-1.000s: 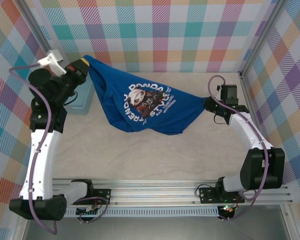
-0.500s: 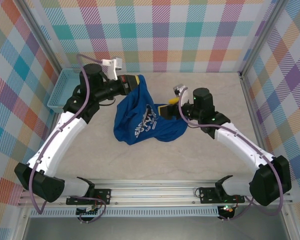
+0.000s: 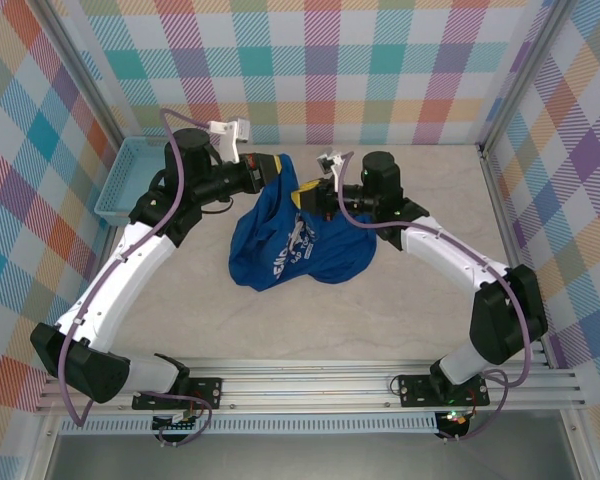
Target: Fold the inside-out t-shirt
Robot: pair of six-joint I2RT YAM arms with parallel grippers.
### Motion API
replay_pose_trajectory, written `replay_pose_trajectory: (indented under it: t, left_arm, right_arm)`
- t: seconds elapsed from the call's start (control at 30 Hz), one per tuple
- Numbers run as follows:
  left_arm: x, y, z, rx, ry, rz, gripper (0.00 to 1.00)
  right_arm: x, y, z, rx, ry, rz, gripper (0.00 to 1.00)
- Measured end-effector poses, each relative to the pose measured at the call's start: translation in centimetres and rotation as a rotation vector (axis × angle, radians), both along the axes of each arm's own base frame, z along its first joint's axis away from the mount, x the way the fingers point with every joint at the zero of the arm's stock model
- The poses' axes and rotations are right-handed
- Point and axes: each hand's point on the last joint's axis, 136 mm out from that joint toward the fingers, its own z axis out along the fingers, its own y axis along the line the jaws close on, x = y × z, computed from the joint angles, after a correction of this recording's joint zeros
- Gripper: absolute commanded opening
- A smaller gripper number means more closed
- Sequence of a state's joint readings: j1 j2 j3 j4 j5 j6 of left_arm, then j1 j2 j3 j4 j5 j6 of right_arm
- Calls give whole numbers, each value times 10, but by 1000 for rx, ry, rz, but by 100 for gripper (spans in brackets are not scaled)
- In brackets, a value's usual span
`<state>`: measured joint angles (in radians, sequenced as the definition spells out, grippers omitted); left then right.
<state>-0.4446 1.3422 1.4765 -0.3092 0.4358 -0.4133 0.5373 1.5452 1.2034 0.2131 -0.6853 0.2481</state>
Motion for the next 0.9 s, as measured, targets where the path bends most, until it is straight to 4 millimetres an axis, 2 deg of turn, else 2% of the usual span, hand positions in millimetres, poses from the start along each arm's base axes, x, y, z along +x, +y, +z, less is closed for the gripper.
replay_pose_trajectory:
  t: [0.13,0.17,0.23,0.3,0.4,0.47,0.53,0.6,0.7,0.77,0.9]
  left_arm:
    - [3,1,-3,14,0,12,0]
    - [4,2,-4,19,0,19,4]
    - [7,5,-5,31,-9,40,24]
    - [11,10,-6,53,-21,73,47]
    - [13,21,-16,94,-39,128,61]
    - [6,27,-34,122,-37,141,64]
    - [-5,31,-60,138,-16,127,64]
    - [-17,26,-90,147,22,84,63]
    - [-33,6,-133,177,84,-4,63]
    - [-40,-11,-154,202,117,-61,63]
    - [-31,-36,-181,230,152,-118,63]
  right_arm:
    - [-2,-7,2,-2,25,-8,0]
    - [-1,-14,5,2,35,-22,0]
    - [6,-35,17,20,51,-67,0]
    - [16,-66,34,49,63,-138,0]
    - [26,-102,49,83,93,-231,0]
    - [29,-115,52,96,129,-268,0]
    - [30,-118,48,99,175,-279,0]
    - [30,-118,39,94,231,-276,0]
    - [32,-116,29,86,285,-269,0]
    - [32,-115,24,82,309,-265,0]
    - [31,-114,21,81,325,-257,0]
